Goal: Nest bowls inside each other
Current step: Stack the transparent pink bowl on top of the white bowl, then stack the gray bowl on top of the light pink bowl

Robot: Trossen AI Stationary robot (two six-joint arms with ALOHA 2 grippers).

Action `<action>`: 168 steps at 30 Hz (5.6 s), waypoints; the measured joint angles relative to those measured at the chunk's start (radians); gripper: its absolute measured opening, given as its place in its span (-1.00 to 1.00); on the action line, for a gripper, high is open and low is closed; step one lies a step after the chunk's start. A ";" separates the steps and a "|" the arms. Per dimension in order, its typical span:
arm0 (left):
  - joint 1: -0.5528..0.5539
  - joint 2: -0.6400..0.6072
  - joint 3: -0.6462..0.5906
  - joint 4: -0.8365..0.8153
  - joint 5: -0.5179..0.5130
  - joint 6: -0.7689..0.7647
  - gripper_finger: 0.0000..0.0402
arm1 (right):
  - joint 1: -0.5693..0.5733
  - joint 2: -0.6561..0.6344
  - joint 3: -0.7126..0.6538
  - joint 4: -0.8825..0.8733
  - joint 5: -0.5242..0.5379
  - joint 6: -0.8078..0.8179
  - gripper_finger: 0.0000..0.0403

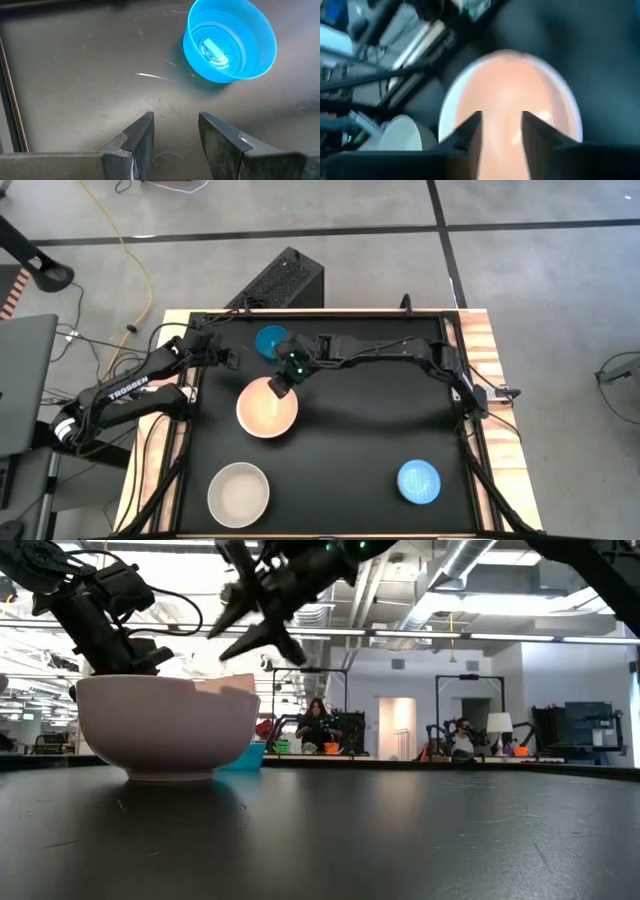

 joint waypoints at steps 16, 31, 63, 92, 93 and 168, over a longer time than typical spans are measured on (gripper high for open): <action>0.000 0.000 0.000 -0.004 0.007 -0.002 -0.28 | -0.054 0.021 -0.041 0.018 -0.016 -0.019 -0.99; 0.000 0.000 0.000 -0.009 0.030 -0.001 -0.28 | -0.013 0.011 -0.018 0.076 -0.287 -0.046 -1.00; -0.645 -0.059 0.414 -0.319 0.527 0.026 -0.28 | 0.123 -0.323 -0.017 -0.561 0.153 -0.346 -1.00; -1.652 0.557 0.414 -0.282 -0.150 -0.576 -0.28 | 0.255 -0.494 -0.579 -0.130 0.112 -0.269 -1.00; -1.652 0.567 0.414 -0.285 -0.162 -0.566 -0.28 | 0.255 -0.494 -0.583 -0.109 0.100 -0.264 -1.00; -0.511 0.505 0.467 -0.367 0.199 0.227 -1.00 | 0.224 -0.492 -0.585 -0.071 0.082 -0.076 -1.00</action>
